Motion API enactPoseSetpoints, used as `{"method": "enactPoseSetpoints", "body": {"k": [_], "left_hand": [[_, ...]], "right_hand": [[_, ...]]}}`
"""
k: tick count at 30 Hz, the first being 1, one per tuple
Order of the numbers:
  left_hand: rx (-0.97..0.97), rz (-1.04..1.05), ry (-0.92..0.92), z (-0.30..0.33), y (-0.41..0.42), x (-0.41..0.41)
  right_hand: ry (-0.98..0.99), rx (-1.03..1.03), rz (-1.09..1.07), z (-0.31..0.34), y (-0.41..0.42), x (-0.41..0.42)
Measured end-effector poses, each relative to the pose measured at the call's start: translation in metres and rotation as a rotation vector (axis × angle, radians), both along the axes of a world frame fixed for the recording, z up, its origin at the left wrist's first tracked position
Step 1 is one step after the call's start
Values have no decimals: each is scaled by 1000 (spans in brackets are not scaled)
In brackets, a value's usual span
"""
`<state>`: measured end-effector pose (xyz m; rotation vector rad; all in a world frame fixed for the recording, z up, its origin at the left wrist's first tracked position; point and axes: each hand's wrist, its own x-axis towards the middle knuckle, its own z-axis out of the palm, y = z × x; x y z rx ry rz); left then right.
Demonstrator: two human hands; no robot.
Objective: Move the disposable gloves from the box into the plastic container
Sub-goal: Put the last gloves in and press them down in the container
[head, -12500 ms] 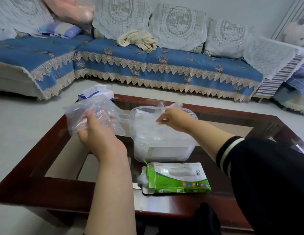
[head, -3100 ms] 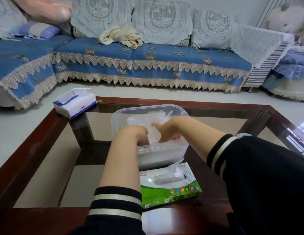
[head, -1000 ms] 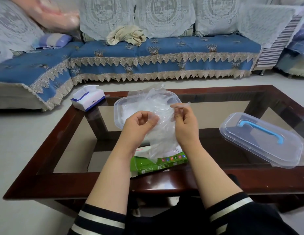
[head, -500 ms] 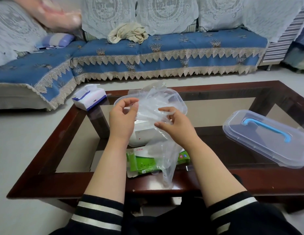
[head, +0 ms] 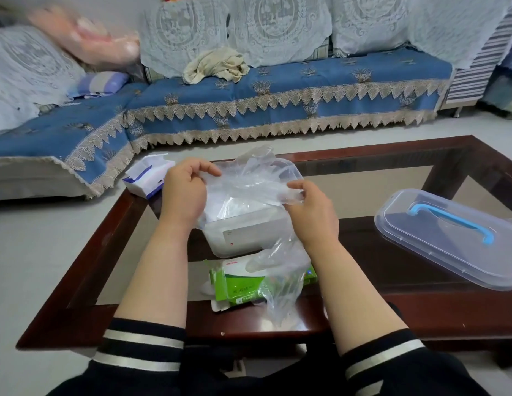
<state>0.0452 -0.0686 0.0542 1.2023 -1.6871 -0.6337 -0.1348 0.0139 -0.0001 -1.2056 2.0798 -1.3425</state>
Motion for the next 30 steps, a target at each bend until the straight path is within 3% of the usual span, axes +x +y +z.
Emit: {"method": "enactPoseSetpoints", "body": {"k": [5,7,10,16,19,21,24,26,27,30], "left_hand": [[72,51,160,19,-22,3],[165,53,124,17,-28,-2],[234,13,-161,3,-35,-13],[253,-130,-1128,-21,-47,-29],[323,-177,-1337,-19,-43,-33],[227,-122,-1270,-9,-40,-30],[-108,-18,-782,8,-25,-35],[19,-274,-457,25,-8,-48],[130,-436,-387,32,1,-54],[281,-622,-389,37,13,-66]], "right_hand": [[-159,-89,-112,3,-2,3],[-169,-106,-129,5,-1,4],[-189,-136,-150,8,0,4],[-194,-176,-148,10,0,1],[-229,-259,-142,11,0,-1],[-266,-345,-130,12,-1,-1],[-353,-471,-103,14,-2,0],[-404,-522,-102,17,-2,2],[-427,-535,-102,17,-1,3],[-462,-536,-101,18,0,5]]}}
